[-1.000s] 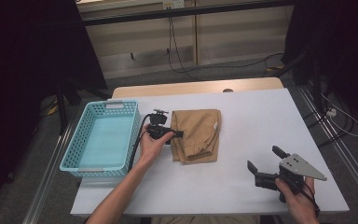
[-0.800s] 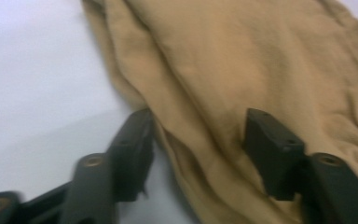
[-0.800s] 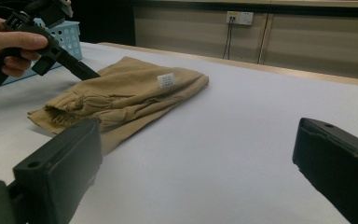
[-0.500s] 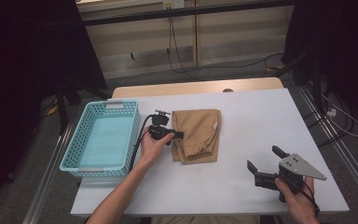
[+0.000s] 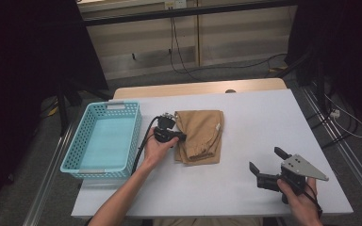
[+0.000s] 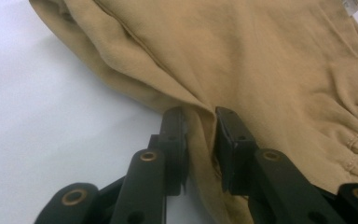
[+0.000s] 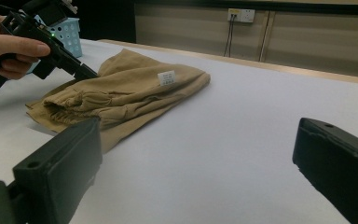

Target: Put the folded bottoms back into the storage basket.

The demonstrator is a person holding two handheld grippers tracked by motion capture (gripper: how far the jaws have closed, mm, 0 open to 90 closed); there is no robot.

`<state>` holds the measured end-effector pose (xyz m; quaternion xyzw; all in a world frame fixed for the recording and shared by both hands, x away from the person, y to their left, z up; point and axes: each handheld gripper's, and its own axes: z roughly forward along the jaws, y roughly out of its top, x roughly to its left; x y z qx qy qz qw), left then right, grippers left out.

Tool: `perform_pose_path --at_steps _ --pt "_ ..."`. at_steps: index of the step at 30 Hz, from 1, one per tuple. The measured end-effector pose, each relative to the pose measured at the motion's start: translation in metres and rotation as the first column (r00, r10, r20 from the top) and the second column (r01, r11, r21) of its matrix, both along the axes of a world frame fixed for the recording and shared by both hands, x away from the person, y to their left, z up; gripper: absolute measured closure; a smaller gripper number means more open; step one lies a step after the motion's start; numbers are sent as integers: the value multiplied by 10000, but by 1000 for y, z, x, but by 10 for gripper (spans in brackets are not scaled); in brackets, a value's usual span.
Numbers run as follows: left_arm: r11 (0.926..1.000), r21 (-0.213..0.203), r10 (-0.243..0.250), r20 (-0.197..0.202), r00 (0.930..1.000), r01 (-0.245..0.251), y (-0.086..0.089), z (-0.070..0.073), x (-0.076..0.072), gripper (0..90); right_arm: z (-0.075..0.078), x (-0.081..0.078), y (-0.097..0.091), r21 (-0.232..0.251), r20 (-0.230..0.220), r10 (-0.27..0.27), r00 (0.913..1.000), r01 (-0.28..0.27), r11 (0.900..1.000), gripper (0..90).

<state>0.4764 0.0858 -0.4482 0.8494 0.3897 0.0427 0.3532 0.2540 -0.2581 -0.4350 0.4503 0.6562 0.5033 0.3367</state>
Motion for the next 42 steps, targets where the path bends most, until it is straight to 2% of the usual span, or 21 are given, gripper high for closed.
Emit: perform_pose_path --at_steps 2,5,8,14,25,30,38,42 --pt "9999 -118 88 65 9999 -88 0 -1 -1 829 0 0 0 -3 -6 18 10000 -18 10000 12" --pt "9999 -39 109 195 9998 -108 -2 1 -2 855 0 -1 0 0 34 26 10000 -26 10000 12" --pt "9995 -272 190 13 9998 -189 1 2 -1 858 0 -1 -1 29 41 4 10000 -5 10000 12" --pt "9932 -1097 350 -349 9988 -387 9 6 2 861 1 -2 -2 49 30 -33 10000 33 10000 12" --pt "9825 -1816 363 -331 9988 -418 13 19 -1 861 1 -2 -2 69 45 -44 10000 44 10000 12" --pt "9799 -1956 354 -241 9991 -395 14 22 -2 862 1 -2 -2 73 44 -21 10000 20 10000 13" --pt "9692 -2432 342 -221 9992 -386 16 32 -5 863 1 -2 -2 90 48 -37 10000 37 10000 13" --pt "9703 -2388 368 -133 9992 -389 17 36 -6 863 1 -2 -2 103 41 -31 10000 30 9999 13"
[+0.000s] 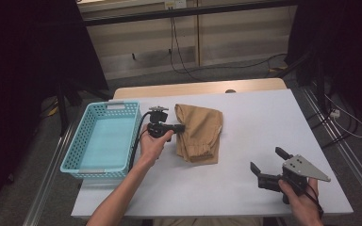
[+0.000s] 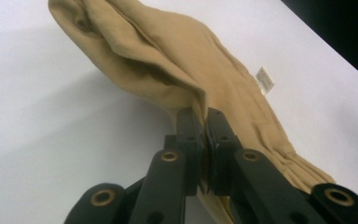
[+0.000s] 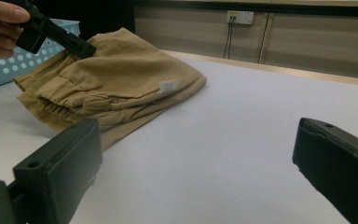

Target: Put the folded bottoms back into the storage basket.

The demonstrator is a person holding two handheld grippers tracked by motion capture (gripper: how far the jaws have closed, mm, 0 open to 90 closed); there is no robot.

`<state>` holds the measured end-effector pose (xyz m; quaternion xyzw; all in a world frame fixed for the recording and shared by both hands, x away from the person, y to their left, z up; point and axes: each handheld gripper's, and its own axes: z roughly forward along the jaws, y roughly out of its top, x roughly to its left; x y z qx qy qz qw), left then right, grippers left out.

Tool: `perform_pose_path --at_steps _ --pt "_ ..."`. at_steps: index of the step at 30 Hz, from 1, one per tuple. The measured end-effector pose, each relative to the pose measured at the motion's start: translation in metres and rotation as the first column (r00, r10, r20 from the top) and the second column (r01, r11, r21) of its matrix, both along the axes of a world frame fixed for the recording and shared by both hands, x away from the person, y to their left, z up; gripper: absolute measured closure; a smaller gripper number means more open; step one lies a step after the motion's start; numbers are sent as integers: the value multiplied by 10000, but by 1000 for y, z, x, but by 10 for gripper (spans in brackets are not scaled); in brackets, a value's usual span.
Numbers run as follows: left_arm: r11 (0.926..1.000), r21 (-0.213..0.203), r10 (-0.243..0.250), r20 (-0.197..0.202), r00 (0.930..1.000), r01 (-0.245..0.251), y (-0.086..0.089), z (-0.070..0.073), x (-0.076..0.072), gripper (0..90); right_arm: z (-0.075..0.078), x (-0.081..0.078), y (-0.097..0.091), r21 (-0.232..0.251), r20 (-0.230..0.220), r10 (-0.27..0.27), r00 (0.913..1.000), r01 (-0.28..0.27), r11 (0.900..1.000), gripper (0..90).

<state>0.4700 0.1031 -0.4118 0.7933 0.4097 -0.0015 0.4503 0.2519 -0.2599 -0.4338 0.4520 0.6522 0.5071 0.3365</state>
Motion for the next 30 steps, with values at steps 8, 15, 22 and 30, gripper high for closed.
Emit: perform_pose_path --at_steps 8,15,22,30 --pt "9993 -321 -209 41 9998 211 0 12 -4 863 0 0 0 -19 29 -9 10000 9 10000 13" --pt "9989 -424 -167 220 9996 176 0 19 -7 864 0 0 0 -12 12 -7 10000 7 10000 13" --pt "9992 -368 -138 397 9991 152 4 26 -9 865 0 0 0 -36 12 -6 10000 6 10000 13" --pt "9995 -295 -104 522 9986 119 2 31 -12 865 0 0 0 -73 -13 1 10000 -1 10000 13"
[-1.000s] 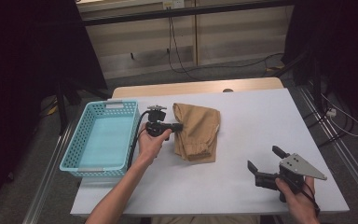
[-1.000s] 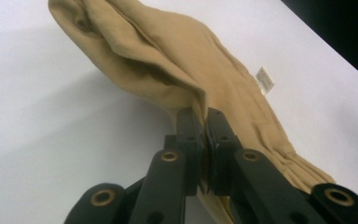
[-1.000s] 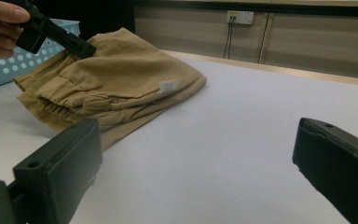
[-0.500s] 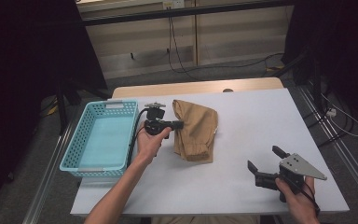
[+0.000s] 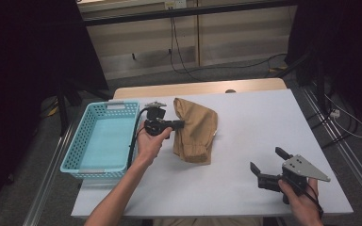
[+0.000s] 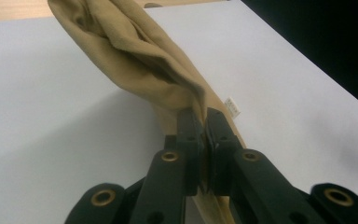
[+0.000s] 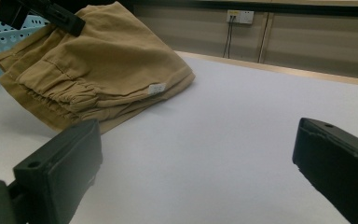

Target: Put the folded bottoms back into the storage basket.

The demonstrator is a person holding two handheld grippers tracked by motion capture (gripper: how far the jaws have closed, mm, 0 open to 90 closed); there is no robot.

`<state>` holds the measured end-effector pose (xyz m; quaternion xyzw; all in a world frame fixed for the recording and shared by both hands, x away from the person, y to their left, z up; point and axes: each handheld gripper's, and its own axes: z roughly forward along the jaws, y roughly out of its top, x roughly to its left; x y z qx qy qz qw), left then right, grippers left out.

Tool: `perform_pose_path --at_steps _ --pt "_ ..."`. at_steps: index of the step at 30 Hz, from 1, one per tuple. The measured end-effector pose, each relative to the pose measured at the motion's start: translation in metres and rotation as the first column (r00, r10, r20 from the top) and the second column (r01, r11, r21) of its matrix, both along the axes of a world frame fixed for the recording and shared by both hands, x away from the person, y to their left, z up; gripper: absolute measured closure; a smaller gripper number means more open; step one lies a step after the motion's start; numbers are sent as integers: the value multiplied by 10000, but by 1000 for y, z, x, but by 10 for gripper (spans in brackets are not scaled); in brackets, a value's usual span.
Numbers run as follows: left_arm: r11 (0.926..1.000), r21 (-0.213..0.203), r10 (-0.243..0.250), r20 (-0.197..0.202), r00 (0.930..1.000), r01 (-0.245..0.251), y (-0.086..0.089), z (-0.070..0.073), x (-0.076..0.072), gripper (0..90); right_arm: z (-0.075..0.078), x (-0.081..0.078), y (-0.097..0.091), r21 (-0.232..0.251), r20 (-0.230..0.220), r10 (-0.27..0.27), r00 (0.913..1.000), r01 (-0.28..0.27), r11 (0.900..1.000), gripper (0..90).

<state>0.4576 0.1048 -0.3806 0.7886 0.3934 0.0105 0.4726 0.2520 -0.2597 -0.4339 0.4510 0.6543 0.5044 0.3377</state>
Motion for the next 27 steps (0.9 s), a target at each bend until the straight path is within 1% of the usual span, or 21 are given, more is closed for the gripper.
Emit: perform_pose_path --at_steps 5,7,9,10,13,16,21,24,27 --pt "9999 -114 20 150 9999 -18 3 8 -2 865 0 0 0 -9 -5 -1 10000 1 10000 13" --pt "9999 -36 135 271 9995 -135 5 11 -3 865 0 0 0 -19 -7 4 10000 -4 10000 13" --pt "9995 -81 322 320 9990 -319 6 13 -4 865 0 0 0 -30 -4 3 10000 -3 10000 13" --pt "9996 -24 287 338 9990 -286 7 15 -4 865 0 0 0 -32 -3 3 10000 -3 10000 13" --pt "9996 -86 261 429 9987 -258 6 19 -7 866 0 0 0 -41 -3 -4 10000 4 10000 13" --pt "9998 -17 199 605 9980 -198 5 24 -9 866 0 0 -1 -37 -13 -1 10000 1 10000 13" --pt "9998 -39 197 784 9967 -194 7 31 -12 866 0 0 0 -9 2 12 10000 -12 10000 13" --pt "9999 50 157 881 9960 -162 10 36 -13 867 0 0 0 3 3 11 10000 -11 10000 13" --pt "9998 -38 182 911 9957 -180 13 40 -13 867 0 0 0 -11 8 21 10000 -21 10000 13"
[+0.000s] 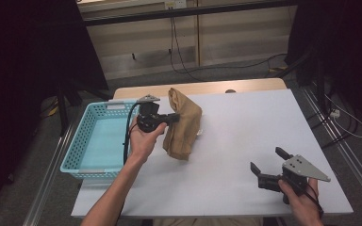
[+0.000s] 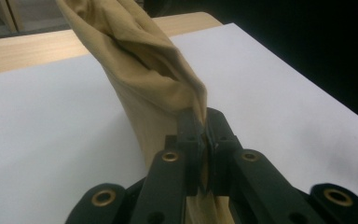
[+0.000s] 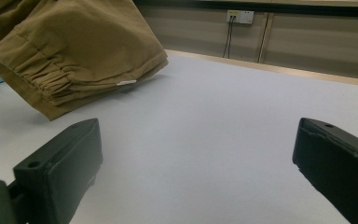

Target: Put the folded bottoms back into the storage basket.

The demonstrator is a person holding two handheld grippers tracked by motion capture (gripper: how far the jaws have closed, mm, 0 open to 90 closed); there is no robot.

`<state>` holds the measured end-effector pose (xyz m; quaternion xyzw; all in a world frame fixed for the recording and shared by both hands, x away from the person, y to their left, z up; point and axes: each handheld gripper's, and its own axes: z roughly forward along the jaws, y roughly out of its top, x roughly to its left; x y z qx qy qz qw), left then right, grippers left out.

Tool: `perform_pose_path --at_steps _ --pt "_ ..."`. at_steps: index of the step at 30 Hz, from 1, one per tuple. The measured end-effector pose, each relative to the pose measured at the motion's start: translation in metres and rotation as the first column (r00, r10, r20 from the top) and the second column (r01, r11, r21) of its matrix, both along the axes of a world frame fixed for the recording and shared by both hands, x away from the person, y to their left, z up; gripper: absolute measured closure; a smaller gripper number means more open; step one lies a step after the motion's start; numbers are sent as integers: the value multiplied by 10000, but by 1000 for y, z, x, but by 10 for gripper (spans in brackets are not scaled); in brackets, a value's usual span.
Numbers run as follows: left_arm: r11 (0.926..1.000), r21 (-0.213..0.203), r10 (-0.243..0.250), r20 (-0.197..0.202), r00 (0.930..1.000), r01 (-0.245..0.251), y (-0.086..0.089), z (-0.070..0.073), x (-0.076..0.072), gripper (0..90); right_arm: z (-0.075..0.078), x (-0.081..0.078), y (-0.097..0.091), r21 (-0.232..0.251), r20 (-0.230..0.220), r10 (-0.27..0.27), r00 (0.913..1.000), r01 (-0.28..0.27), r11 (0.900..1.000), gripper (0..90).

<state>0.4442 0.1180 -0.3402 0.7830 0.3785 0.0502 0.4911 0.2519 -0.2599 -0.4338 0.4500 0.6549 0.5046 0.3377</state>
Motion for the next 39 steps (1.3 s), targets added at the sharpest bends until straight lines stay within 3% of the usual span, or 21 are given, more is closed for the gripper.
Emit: perform_pose_path --at_steps 4,18,32,39 --pt "10000 8 -14 340 9994 13 4 4 -1 867 0 0 0 12 -10 -9 10000 9 10000 13" --pt "9998 -197 94 541 9985 -84 18 17 -2 867 0 0 0 3 -16 -7 10000 7 10000 13" --pt "10000 -30 -76 795 9968 79 25 33 -8 867 0 0 0 -16 1 47 10000 -47 10000 13" --pt "10000 -76 0 836 9965 6 27 34 -8 867 0 0 0 -20 -19 31 10000 -31 10000 13"
